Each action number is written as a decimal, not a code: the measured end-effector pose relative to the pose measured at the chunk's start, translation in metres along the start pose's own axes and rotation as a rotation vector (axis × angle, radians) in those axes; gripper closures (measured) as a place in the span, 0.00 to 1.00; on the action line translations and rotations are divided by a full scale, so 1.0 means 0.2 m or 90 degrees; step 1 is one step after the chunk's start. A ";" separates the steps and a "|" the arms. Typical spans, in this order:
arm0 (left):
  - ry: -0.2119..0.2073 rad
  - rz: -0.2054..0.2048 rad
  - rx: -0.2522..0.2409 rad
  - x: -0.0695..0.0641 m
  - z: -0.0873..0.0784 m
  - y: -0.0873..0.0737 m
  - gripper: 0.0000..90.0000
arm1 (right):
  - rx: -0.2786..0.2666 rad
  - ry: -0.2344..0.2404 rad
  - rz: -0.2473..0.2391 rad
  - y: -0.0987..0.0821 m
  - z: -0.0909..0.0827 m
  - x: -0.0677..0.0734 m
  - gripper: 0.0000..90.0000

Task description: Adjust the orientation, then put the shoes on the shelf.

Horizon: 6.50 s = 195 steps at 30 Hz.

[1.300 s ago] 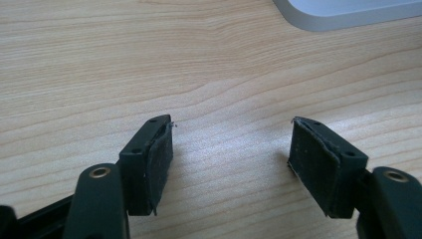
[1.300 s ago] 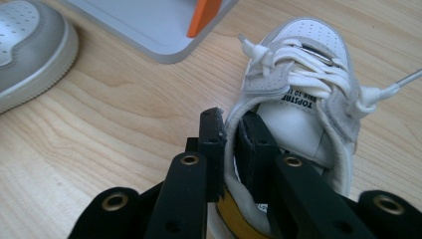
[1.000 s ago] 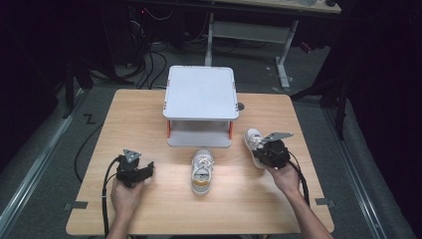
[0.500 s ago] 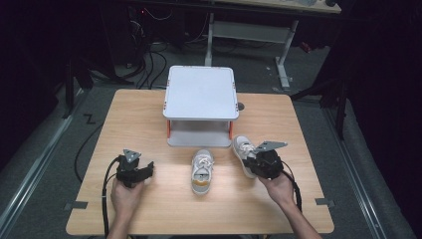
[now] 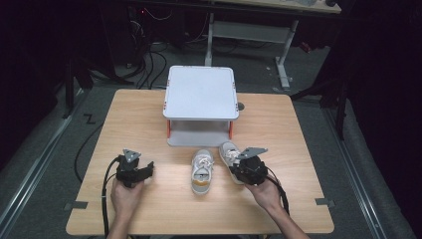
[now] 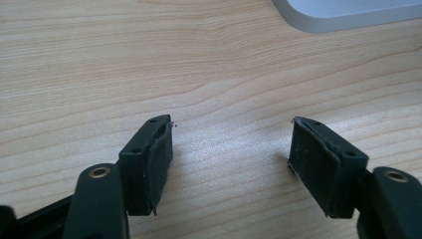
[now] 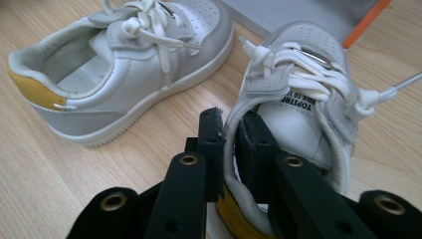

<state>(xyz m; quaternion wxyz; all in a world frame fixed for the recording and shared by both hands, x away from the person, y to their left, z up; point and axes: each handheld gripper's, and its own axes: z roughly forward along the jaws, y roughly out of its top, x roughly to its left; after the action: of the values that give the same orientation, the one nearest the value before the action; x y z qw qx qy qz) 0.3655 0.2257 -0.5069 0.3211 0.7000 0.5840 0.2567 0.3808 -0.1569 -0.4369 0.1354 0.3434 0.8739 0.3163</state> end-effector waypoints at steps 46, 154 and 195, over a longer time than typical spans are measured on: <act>-0.001 0.001 0.001 0.00 0.00 0.00 0.37 | -0.002 0.109 0.044 0.02 0.10 0.15 0.60; -0.280 -0.045 0.177 -0.93 -0.08 0.38 0.55 | -0.071 -0.203 0.212 -0.45 0.05 -0.52 0.44; -0.256 0.057 0.122 -0.93 -0.11 0.31 0.91 | -0.072 -0.204 0.213 -0.45 0.06 -0.52 0.44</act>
<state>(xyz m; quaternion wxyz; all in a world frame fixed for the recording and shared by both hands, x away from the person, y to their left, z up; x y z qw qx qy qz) 0.3559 0.0387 -0.4434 0.3516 0.7894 0.4984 0.0692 0.4155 -0.2740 -0.5013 0.2373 0.5212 0.7531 0.3239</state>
